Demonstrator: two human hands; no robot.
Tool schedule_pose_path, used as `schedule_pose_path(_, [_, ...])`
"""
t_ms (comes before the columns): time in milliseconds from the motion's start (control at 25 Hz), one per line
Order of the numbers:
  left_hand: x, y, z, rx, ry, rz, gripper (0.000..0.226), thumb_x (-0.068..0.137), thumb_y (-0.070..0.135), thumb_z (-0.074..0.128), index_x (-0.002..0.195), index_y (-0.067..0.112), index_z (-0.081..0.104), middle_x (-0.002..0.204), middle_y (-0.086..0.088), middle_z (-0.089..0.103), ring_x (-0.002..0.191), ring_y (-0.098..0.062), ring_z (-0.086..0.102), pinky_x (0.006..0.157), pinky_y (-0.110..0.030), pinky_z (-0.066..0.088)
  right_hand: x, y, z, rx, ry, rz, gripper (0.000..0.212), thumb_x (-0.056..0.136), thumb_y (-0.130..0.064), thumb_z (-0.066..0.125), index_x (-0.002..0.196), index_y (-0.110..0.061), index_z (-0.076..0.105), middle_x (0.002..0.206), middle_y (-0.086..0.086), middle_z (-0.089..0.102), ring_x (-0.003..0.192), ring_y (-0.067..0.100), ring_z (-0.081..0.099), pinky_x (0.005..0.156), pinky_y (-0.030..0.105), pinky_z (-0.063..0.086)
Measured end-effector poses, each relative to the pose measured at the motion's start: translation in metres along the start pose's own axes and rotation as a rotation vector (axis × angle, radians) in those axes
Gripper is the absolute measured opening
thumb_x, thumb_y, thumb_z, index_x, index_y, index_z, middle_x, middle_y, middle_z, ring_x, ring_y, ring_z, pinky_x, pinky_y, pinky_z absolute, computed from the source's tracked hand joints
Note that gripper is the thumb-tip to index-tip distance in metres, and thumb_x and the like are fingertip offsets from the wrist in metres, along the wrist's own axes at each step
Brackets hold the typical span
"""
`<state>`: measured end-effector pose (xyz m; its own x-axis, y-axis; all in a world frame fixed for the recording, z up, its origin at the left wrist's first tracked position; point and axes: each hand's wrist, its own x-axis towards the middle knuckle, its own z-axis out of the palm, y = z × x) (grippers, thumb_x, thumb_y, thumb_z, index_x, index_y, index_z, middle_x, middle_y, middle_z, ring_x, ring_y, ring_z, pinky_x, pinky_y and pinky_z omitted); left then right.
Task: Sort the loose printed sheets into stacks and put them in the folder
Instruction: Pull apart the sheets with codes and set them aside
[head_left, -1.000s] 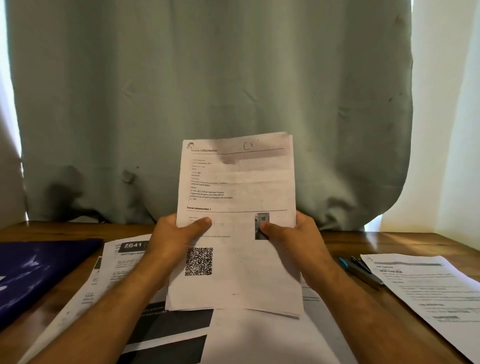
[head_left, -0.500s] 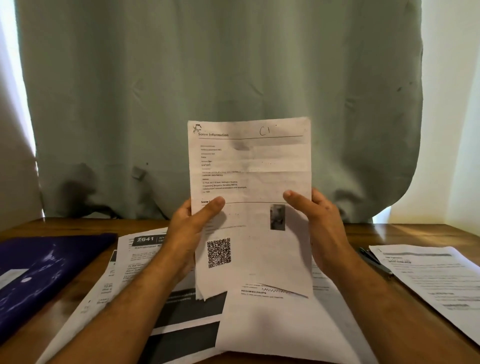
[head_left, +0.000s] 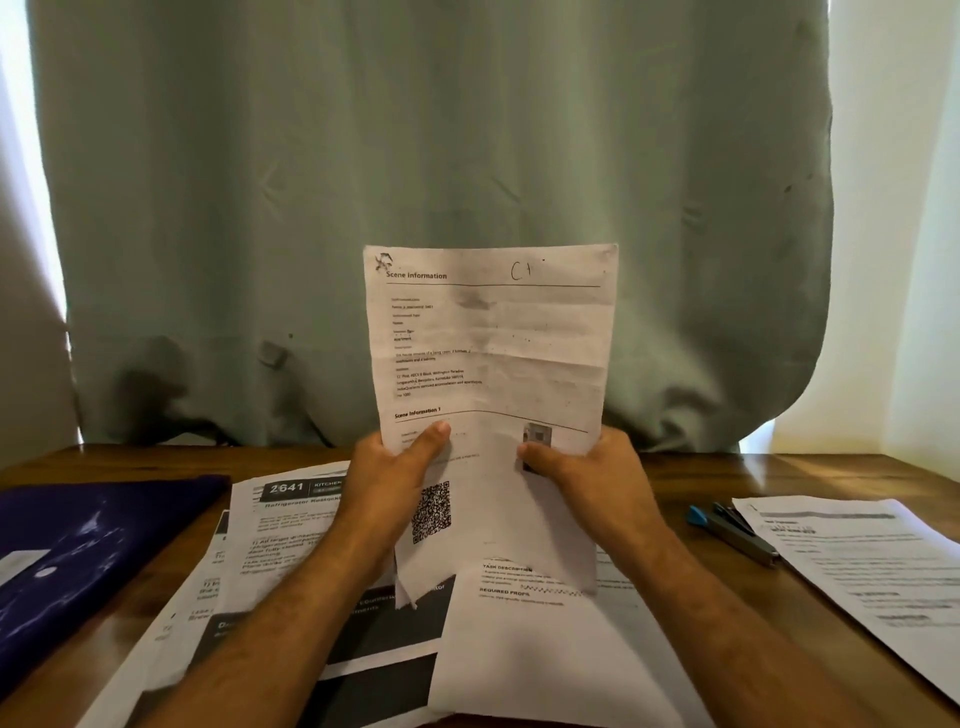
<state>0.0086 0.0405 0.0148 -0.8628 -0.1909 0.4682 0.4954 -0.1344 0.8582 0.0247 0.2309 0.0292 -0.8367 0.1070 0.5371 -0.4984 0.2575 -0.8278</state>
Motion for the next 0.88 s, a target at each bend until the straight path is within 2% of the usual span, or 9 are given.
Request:
schedule_pose_path(120, [0.001,0.003,-0.001,-0.063,0.037,0.058,0.015,0.090,0.022,0.071,0.100,0.033,0.070,0.090,0.013,0.078,0.082,-0.008,0.075,0.058,-0.020,0.058,0.005,0.002,-0.005,0.030,0.075,-0.035,0.022,0.080,-0.028,0.078,0.096,-0.035,0.065,0.097,-0.014,0.071,0.085,0.009,0.070,0.076,0.031,0.059])
schedule_pose_path(240, [0.001,0.005,-0.006,-0.024,0.017,0.095,0.017,0.086,0.023,0.074,0.100,0.032,0.070,0.091,0.017,0.078,0.086,-0.004,0.074,0.060,-0.015,0.056,0.005,0.006,-0.006,0.038,0.033,0.019,0.022,0.080,-0.026,0.079,0.098,-0.032,0.068,0.097,-0.014,0.072,0.087,0.010,0.070,0.078,0.031,0.059])
schedule_pose_path(360, [0.000,0.011,-0.012,0.151,-0.078,0.177,0.018,0.078,0.041,0.073,0.095,0.037,0.071,0.088,0.027,0.075,0.087,0.005,0.071,0.062,-0.009,0.053,0.006,0.002,-0.010,0.097,0.027,-0.004,0.020,0.078,-0.023,0.080,0.087,-0.035,0.067,0.078,-0.023,0.072,0.075,-0.001,0.070,0.057,0.013,0.054])
schedule_pose_path(440, [-0.001,0.014,-0.013,0.271,-0.085,0.261,0.025,0.073,0.054,0.071,0.095,0.042,0.070,0.087,0.034,0.072,0.088,0.010,0.069,0.064,-0.007,0.052,0.008,0.002,-0.013,0.125,0.029,-0.019,0.021,0.078,-0.022,0.080,0.086,-0.036,0.066,0.075,-0.026,0.071,0.073,-0.005,0.068,0.053,0.009,0.050])
schedule_pose_path(600, [-0.008,0.008,-0.014,0.359,-0.057,0.317,0.033,0.075,0.063,0.060,0.099,0.042,0.068,0.086,0.033,0.067,0.084,0.014,0.067,0.064,-0.009,0.054,0.005,0.006,-0.011,0.078,0.003,0.065,0.028,0.075,-0.023,0.083,0.099,-0.029,0.069,0.087,-0.020,0.070,0.079,0.006,0.070,0.065,0.019,0.054])
schedule_pose_path(680, [-0.008,0.006,-0.015,0.332,-0.043,0.335,0.025,0.079,0.058,0.060,0.096,0.042,0.068,0.085,0.033,0.068,0.084,0.015,0.067,0.065,-0.008,0.053,0.007,0.007,-0.012,0.089,0.025,0.056,0.026,0.073,-0.023,0.084,0.094,-0.031,0.071,0.085,-0.020,0.073,0.078,0.006,0.071,0.067,0.021,0.056])
schedule_pose_path(800, [-0.005,0.005,-0.015,0.292,-0.076,0.313,0.021,0.082,0.056,0.060,0.096,0.043,0.067,0.086,0.038,0.069,0.089,0.012,0.068,0.068,-0.008,0.054,0.007,0.009,-0.010,0.088,0.029,0.061,0.029,0.074,-0.023,0.084,0.100,-0.027,0.072,0.095,-0.013,0.074,0.084,0.011,0.071,0.075,0.029,0.058])
schedule_pose_path(880, [-0.005,0.001,-0.014,0.274,-0.121,0.286,0.021,0.084,0.054,0.060,0.099,0.042,0.069,0.091,0.033,0.072,0.090,0.006,0.071,0.069,-0.012,0.056,0.006,0.011,-0.009,0.076,0.024,0.080,0.030,0.075,-0.022,0.083,0.102,-0.027,0.071,0.095,-0.014,0.073,0.084,0.009,0.070,0.074,0.028,0.057])
